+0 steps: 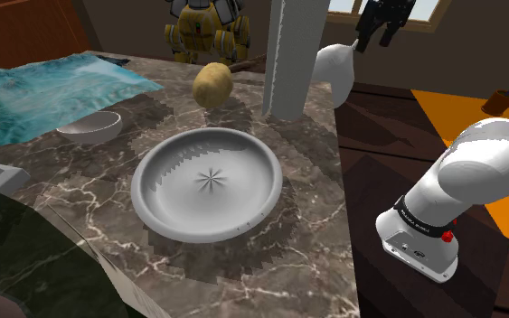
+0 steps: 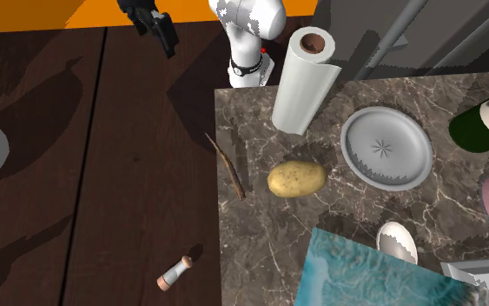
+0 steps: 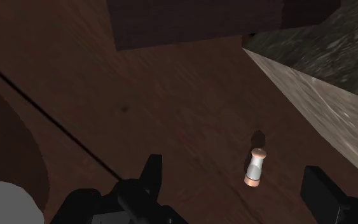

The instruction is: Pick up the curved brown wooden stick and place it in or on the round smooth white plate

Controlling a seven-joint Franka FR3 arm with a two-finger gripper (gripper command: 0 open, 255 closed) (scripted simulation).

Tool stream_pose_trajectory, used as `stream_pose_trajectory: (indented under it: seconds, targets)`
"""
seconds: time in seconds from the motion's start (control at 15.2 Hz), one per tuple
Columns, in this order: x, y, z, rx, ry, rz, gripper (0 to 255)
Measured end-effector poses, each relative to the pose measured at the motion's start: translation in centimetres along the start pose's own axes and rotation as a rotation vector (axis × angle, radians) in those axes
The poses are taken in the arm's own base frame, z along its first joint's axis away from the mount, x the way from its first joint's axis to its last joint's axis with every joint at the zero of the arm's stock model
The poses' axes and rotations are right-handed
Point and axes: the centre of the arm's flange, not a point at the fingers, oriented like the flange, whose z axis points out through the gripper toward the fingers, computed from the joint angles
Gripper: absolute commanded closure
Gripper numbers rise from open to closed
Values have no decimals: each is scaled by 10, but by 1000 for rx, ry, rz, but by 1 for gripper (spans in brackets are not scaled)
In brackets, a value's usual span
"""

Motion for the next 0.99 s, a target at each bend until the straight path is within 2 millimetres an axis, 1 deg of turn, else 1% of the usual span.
stream_pose_trajectory:
  seconds: [0.07, 0.13, 0.2, 0.26, 0.59, 0.79, 0.99]
  targets:
    - [0, 0, 0, 0, 0, 0, 0]
    - [5, -4, 0, -2, -2, -22, 0]
    - [11, -11, -4, -5, -5, -56, 0]
    - [22, -19, -6, -8, -8, -96, 0]
    - [65, -74, -7, -28, -27, -324, 0]
    - [83, -108, -11, -41, -39, -463, 0]
    - [99, -151, -12, -53, -50, -604, 0]
